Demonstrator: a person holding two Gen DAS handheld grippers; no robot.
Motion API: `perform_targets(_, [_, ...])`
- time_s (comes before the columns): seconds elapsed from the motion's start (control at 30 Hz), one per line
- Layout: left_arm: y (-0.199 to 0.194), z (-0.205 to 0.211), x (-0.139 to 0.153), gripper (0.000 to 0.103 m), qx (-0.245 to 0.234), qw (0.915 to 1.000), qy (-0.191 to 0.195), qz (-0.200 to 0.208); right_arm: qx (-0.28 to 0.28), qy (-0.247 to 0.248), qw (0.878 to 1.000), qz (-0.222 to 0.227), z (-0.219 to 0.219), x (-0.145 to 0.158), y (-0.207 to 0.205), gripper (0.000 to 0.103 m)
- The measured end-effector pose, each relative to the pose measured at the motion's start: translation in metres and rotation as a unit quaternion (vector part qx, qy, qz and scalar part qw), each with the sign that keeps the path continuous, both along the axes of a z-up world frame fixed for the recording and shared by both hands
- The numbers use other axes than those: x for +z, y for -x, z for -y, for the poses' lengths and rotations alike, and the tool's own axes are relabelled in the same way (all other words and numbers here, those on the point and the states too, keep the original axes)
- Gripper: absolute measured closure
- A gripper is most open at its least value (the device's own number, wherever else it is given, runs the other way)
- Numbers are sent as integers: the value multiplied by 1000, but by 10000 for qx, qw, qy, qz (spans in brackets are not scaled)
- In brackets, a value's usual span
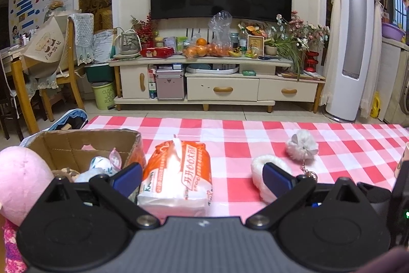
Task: Organize soft objects
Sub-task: 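Lower the right tool around the blue tissue pack while the left tool hovers near the white cuff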
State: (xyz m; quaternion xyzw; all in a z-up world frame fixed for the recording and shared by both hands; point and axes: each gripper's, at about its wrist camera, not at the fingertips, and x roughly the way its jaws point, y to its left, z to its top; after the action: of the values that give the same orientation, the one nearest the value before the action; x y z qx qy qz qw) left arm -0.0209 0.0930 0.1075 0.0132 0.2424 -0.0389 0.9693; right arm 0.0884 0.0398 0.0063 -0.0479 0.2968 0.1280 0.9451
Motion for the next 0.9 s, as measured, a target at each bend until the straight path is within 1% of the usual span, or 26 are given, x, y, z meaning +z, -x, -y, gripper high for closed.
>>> perform_targets(0.1, [-2, 7, -2, 3, -44, 10000, -47, -42, 7, -155, 9998, -124, 4, -3, -7, 0])
perform_targets(0.17, [-4, 10, -4, 3, -65, 9999, -55, -72, 27, -345, 9994, -73, 9, -2, -9, 0])
perform_targets(0.27, [-6, 17, -6, 3, -110, 9999, -74, -93, -28, -461, 9989, -101, 12, -1, -8, 0])
perform_targets(0.33, [-7, 23, -8, 3, -158, 9997, -108, -121, -48, -438, 9990, -62, 14, 0, -4, 2])
perform_targets(0.43, [-8, 30, -11, 3, -218, 9995, -180, -142, -140, -304, 9994, -12, 18, 1, 0, 3])
perform_targets(0.67, [-9, 50, -19, 3, -347, 9989, -260, -196, -729, -285, 9969, 43, 55, 5, 1, 3])
perform_targets(0.9, [-9, 77, -29, 3, -595, 9974, -336, -210, -1387, -281, 9899, 77, 103, 5, 3, 3])
